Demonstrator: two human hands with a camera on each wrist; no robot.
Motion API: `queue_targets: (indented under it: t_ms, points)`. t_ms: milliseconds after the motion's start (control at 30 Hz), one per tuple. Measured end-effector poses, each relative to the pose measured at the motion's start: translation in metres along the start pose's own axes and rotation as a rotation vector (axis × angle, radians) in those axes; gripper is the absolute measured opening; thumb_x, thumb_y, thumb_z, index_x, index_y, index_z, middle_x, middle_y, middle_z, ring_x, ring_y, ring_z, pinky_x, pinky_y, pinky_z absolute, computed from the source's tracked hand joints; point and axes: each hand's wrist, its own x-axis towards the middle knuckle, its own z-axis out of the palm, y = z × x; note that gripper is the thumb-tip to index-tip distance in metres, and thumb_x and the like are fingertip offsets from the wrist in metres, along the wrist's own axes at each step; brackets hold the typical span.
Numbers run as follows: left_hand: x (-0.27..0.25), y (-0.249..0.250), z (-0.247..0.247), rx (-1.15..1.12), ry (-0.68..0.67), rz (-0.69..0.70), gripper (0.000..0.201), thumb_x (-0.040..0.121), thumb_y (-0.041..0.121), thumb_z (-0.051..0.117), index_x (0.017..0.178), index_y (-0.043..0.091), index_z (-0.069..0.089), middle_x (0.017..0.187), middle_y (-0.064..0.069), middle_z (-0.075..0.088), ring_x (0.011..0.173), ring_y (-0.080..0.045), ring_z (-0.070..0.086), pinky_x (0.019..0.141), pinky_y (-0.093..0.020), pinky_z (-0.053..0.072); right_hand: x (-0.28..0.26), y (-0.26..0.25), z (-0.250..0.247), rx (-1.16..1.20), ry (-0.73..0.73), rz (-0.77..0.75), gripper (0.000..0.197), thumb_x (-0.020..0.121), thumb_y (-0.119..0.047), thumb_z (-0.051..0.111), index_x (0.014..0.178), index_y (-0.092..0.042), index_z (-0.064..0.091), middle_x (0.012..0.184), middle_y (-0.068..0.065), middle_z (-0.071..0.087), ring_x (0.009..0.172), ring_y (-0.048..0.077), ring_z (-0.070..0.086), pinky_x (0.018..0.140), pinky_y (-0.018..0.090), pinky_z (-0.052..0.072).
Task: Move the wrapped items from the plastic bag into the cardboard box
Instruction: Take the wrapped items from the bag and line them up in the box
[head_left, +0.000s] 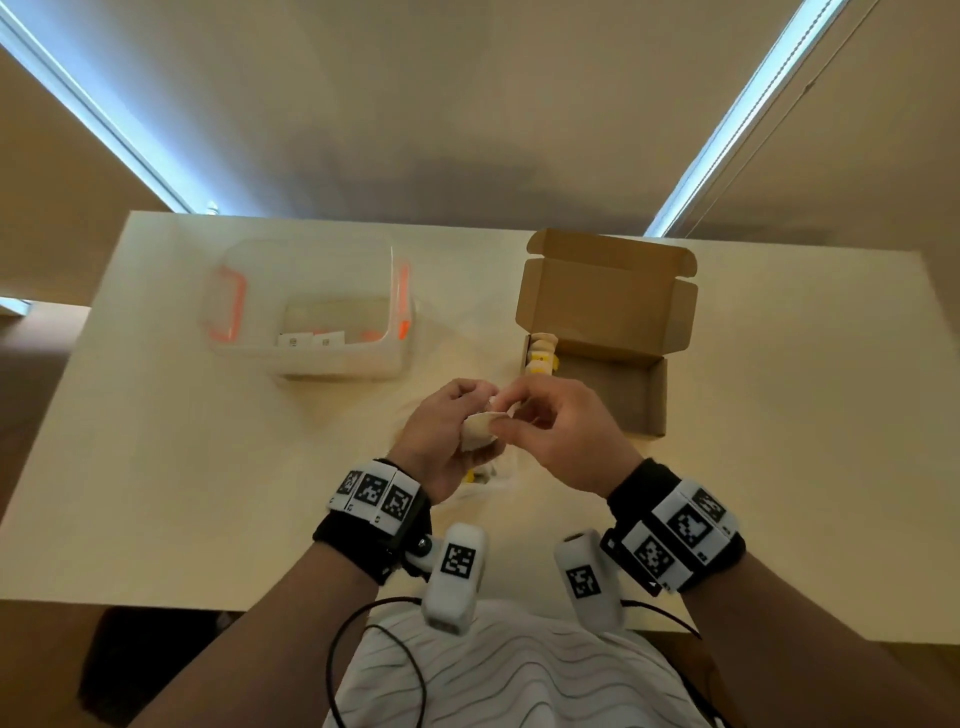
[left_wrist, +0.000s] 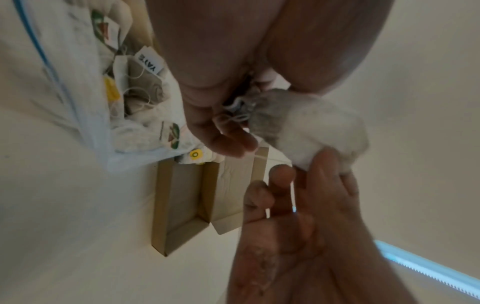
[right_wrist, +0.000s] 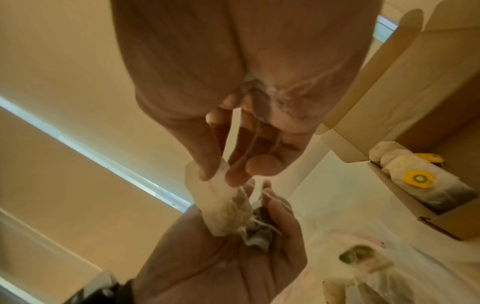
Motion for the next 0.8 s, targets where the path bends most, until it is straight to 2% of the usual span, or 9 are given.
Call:
queue_targets:
  t_ms: [33,100,233,300,400,500,600,700,800]
  points:
    - [0.001,-0.001,-0.001,-0.049,0.037,0.007,0.007,0.099,0.014,0.053,0.097,0.011,0.058,0.080,-0.007,0.059,0.066,-0.018,0.057,0.061,-0.032,0.052,-0.001,0.001,-0.002,0.060,-0.004,-0.017,0.006,0.085,-0.016,0.075,0.090,-0.017,0.070,0.083,-0.006,0.070,0.073,0.010,0.066,0.069,0.029,0.056]
    - [0.003,-0.002,-0.005,-0.144,0.132,0.024,0.010,0.097,0.004,0.052,0.095,0.010,0.059,0.075,-0.007,0.059,0.066,-0.020,0.059,0.066,-0.035,0.052,-0.004,0.003,-0.006,0.177,-0.006,-0.059,0.009,0.086,-0.006,0.072,0.089,-0.013,0.069,0.089,0.004,0.073,0.079,0.019,0.071,0.076,0.038,0.059]
    - [0.002,0.000,-0.018,-0.268,0.194,0.074,0.013,0.093,0.001,0.053,0.087,0.003,0.064,0.074,-0.007,0.057,0.065,-0.018,0.056,0.061,-0.029,0.047,-0.011,0.005,-0.018,0.234,-0.010,-0.148,0.016,0.082,0.013,0.065,0.085,-0.004,0.065,0.092,0.010,0.074,0.091,0.021,0.072,0.083,0.029,0.057]
    - [-0.002,0.002,-0.022,-0.252,0.163,0.097,0.018,0.094,0.009,0.056,0.080,0.003,0.066,0.073,-0.005,0.057,0.059,-0.016,0.051,0.055,-0.026,0.043,-0.012,0.003,-0.025,0.276,-0.049,-0.163,0.011,0.078,0.004,0.064,0.084,-0.005,0.064,0.089,0.006,0.072,0.090,0.020,0.071,0.082,0.027,0.055]
    - [-0.009,0.006,-0.023,0.171,0.095,0.290,0.015,0.093,0.017,0.064,0.084,0.011,0.074,0.074,-0.005,0.061,0.052,-0.015,0.042,0.049,-0.023,0.040,-0.008,-0.001,-0.034,0.366,-0.123,-0.137,0.013,0.072,-0.006,0.057,0.083,-0.005,0.063,0.081,0.004,0.068,0.078,0.024,0.063,0.073,0.028,0.053]
    - [-0.019,0.016,-0.015,0.575,-0.128,0.426,0.019,0.090,0.018,0.067,0.108,0.019,0.073,0.068,0.008,0.065,0.050,-0.011,0.042,0.051,-0.020,0.042,-0.002,-0.005,-0.037,0.406,-0.194,-0.122,0.010,0.078,-0.008,0.057,0.085,-0.002,0.061,0.077,0.005,0.065,0.071,0.024,0.058,0.067,0.027,0.051]
    - [-0.022,0.022,-0.006,0.657,-0.274,0.412,0.030,0.086,0.020,0.072,0.115,0.022,0.068,0.087,0.008,0.074,0.056,-0.005,0.052,0.055,-0.019,0.046,0.003,-0.011,-0.038,0.379,-0.237,-0.118,0.024,0.084,-0.023,0.058,0.090,0.000,0.060,0.080,0.005,0.064,0.073,0.024,0.058,0.068,0.031,0.050]
    - [-0.021,0.022,-0.002,0.695,-0.224,0.470,0.022,0.083,0.022,0.076,0.103,0.024,0.069,0.086,0.005,0.071,0.061,-0.005,0.056,0.058,-0.018,0.046,0.002,-0.016,-0.039,0.319,-0.217,-0.118,0.044,0.083,-0.038,0.065,0.099,0.002,0.058,0.090,0.009,0.066,0.081,0.030,0.063,0.076,0.039,0.052]
    - [-0.018,0.018,0.000,0.649,-0.122,0.532,0.011,0.082,0.022,0.077,0.087,0.019,0.068,0.069,0.010,0.065,0.051,-0.005,0.050,0.053,-0.019,0.044,-0.003,-0.013,-0.038,0.232,-0.143,-0.051,0.045,0.077,-0.023,0.079,0.114,-0.008,0.057,0.112,0.010,0.063,0.096,0.028,0.068,0.087,0.041,0.058]
